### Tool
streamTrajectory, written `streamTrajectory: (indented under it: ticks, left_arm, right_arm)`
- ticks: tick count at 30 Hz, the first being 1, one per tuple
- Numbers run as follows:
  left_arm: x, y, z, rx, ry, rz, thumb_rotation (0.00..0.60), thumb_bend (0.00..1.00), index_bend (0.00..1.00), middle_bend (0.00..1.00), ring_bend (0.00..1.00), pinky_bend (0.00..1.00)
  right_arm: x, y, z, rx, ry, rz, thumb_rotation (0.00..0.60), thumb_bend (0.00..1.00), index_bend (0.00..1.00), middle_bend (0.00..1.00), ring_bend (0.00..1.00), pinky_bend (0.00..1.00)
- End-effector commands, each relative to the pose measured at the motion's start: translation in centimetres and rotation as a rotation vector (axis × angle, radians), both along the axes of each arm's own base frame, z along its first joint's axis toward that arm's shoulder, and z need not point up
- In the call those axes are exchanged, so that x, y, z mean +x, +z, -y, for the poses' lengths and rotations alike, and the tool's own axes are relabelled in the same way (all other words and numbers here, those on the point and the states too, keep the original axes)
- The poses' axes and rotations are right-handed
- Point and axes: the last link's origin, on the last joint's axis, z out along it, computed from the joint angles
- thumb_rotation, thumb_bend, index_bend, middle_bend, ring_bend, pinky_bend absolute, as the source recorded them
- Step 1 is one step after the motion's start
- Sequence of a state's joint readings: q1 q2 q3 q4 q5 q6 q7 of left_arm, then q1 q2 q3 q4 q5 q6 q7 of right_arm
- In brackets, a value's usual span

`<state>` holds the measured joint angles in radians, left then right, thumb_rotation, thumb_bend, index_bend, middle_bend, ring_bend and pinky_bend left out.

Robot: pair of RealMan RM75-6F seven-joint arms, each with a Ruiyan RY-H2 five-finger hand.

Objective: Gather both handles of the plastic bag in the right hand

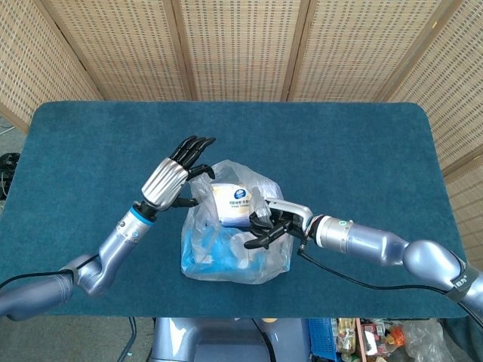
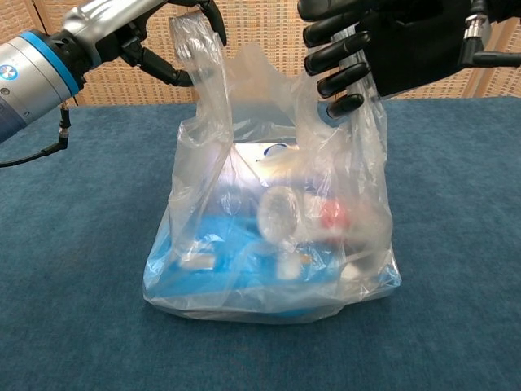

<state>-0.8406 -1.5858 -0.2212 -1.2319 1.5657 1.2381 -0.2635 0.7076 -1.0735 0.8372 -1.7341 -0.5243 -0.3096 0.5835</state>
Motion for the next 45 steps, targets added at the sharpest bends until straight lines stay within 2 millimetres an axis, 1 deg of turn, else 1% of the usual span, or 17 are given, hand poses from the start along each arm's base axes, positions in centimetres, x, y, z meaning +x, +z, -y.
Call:
streamTrajectory:
  ticks: [1,4,8,11,14,18,22,24,27,31,34,38,41,44,45]
  left_arm:
    - [0.6,0.1,-0.1,-0.011,0.011,0.050,0.600,0.32,0.47,0.00,0.00,0.00]
    - [0.9,0.2,-0.1,-0.008,0.015,0.079,0.600,0.32,0.50,0.00,0.00,0.00]
    - [1.6,0.6,-0.1,0.019,0.004,0.178,0.600,0.32,0.55,0.00,0.00,0.00]
    - [2.4,0.8,-0.1,0.036,0.002,0.323,0.600,0.32,0.56,0.00,0.00,0.00]
    - [2.7,0.5,-0.3,0.044,0.002,0.367,0.600,0.32,0.54,0.00,0.00,0.00]
    - [3.2,0.5,-0.7,0.065,-0.007,0.411,0.600,0.31,0.45,0.00,0.00,0.00]
    - [3.6,0.8,-1.0,0.077,-0.006,0.452,0.600,0.29,0.29,0.00,0.00,0.00]
    - [3.7,1.1,-1.1,0.086,-0.015,0.458,0.600,0.27,0.20,0.00,0.00,0.00]
    - [4.0,2.3,-1.1,0.138,-0.066,0.430,0.600,0.25,0.12,0.00,0.00,0.00]
    - [4.3,4.2,-0.9,0.230,-0.154,0.337,0.600,0.23,0.09,0.00,0.00,0.00]
    - [4.4,5.1,-0.6,0.282,-0.210,0.267,0.600,0.22,0.07,0.00,0.00,0.00]
    - [4.7,5.5,-0.2,0.320,-0.259,0.185,0.600,0.21,0.05,0.00,0.00,0.00]
    - [4.9,5.6,0.1,0.322,-0.272,0.171,0.600,0.21,0.05,0.00,0.00,0.00]
    - [5.4,5.9,0.4,0.342,-0.296,0.148,0.600,0.21,0.05,0.00,0.00,0.00]
    - [5.6,6.0,0.4,0.352,-0.304,0.137,0.600,0.21,0.05,0.00,0.00,0.00]
  right_arm:
    - [0.0,0.0,0.0,-0.001,0.000,-0.001,0.600,0.00,0.88,0.85,0.76,0.65]
    - [0.1,0.1,-0.1,-0.001,0.001,-0.002,0.600,0.00,0.88,0.85,0.76,0.65]
    - [0.1,0.1,-0.1,0.000,0.000,-0.001,0.600,0.00,0.88,0.85,0.76,0.65]
    - [0.1,0.0,-0.3,0.004,0.000,0.003,0.600,0.00,0.88,0.85,0.76,0.65]
    - [0.1,0.0,-0.4,0.006,0.002,0.004,0.600,0.00,0.88,0.85,0.76,0.65]
    - [0.1,-0.1,-0.5,0.009,0.004,0.004,0.600,0.00,0.88,0.85,0.76,0.65]
    - [0.1,-0.2,-0.6,0.012,0.004,0.004,0.600,0.00,0.88,0.85,0.76,0.65]
    - [0.1,-0.3,-0.5,0.011,0.002,0.003,0.600,0.00,0.88,0.85,0.76,0.64]
    - [0.0,-0.3,-0.1,-0.016,-0.016,0.012,0.600,0.00,0.88,0.85,0.75,0.63]
    - [0.0,-0.3,0.6,-0.102,-0.094,0.068,0.600,0.00,0.87,0.85,0.73,0.61]
    - [0.1,-0.3,0.7,-0.131,-0.123,0.090,0.600,0.00,0.86,0.85,0.72,0.59]
    - [0.5,-0.4,0.5,-0.157,-0.168,0.135,0.600,0.00,0.84,0.83,0.70,0.55]
    - [0.9,-0.5,0.3,-0.159,-0.191,0.166,0.600,0.00,0.81,0.81,0.67,0.52]
    - [1.3,-0.6,0.0,-0.158,-0.206,0.191,0.600,0.00,0.77,0.77,0.61,0.48]
    - [1.4,-0.7,-0.1,-0.160,-0.207,0.192,0.600,0.00,0.74,0.75,0.57,0.46]
